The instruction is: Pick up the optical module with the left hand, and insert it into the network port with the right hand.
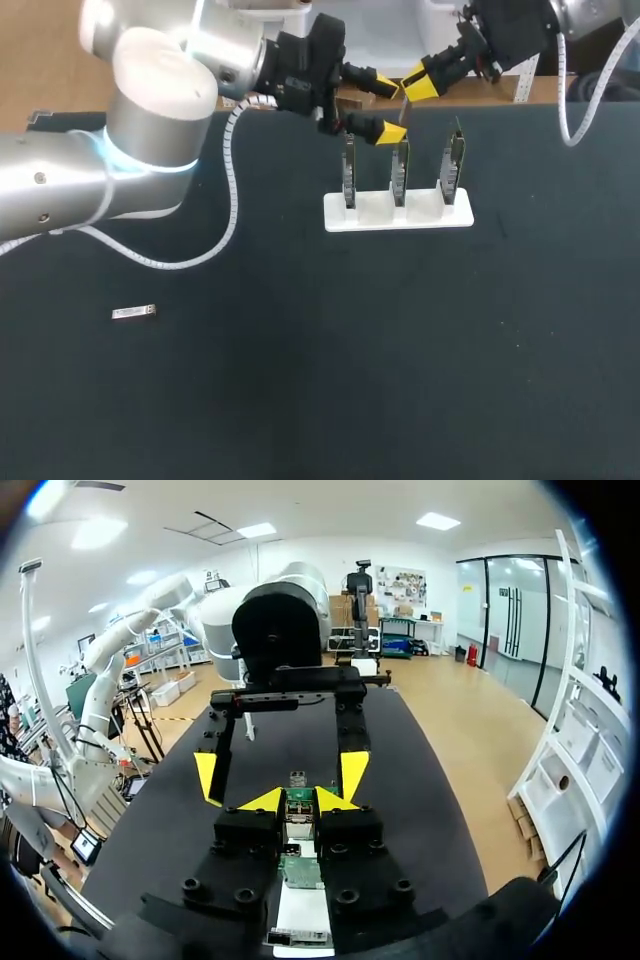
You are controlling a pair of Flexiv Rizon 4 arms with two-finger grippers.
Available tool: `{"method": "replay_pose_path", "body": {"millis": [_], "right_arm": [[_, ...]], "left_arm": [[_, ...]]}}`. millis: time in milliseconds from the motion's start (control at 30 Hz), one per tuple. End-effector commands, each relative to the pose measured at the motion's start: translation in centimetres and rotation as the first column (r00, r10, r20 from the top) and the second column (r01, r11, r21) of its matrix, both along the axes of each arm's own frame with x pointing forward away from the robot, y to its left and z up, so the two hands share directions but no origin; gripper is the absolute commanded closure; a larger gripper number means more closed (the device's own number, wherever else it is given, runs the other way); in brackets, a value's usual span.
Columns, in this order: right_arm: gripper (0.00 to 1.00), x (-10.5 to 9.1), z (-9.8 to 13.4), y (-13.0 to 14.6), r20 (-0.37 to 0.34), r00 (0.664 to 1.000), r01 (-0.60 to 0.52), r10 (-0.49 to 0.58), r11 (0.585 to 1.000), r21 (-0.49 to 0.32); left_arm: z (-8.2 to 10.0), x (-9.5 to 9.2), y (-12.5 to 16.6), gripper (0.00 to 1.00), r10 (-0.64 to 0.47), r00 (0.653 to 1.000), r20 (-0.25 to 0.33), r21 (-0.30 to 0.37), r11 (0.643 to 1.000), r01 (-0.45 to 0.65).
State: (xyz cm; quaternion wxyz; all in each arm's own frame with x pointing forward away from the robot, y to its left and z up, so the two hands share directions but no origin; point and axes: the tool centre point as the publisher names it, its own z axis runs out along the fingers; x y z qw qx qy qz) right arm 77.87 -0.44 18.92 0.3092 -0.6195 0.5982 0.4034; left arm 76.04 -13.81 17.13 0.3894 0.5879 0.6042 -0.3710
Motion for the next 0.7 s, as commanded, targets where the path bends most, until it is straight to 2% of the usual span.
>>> {"method": "replay_pose_path", "body": {"millis": [33,367,700], "right_arm": [[1.00,0.03,-0.05,-0.03,-0.001,1.000,-0.002,0.002,1.000,0.000],[1.00,-0.22,0.05,-0.14,-0.004,1.000,-0.005,0.005,1.000,-0.009],[1.00,-0.26,0.11,-0.24,-0.004,1.000,-0.007,0.007,1.000,-0.011]], "left_arm": [[0.15,-0.61,0.57,0.00,0.028,1.000,0.005,0.010,1.000,-0.028],[0.09,-0.23,0.68,0.00,0.040,0.998,0.043,0.073,0.996,-0.043],[-0.42,-0.19,0.61,0.00,0.046,0.999,0.014,0.088,0.995,-0.047]]}}
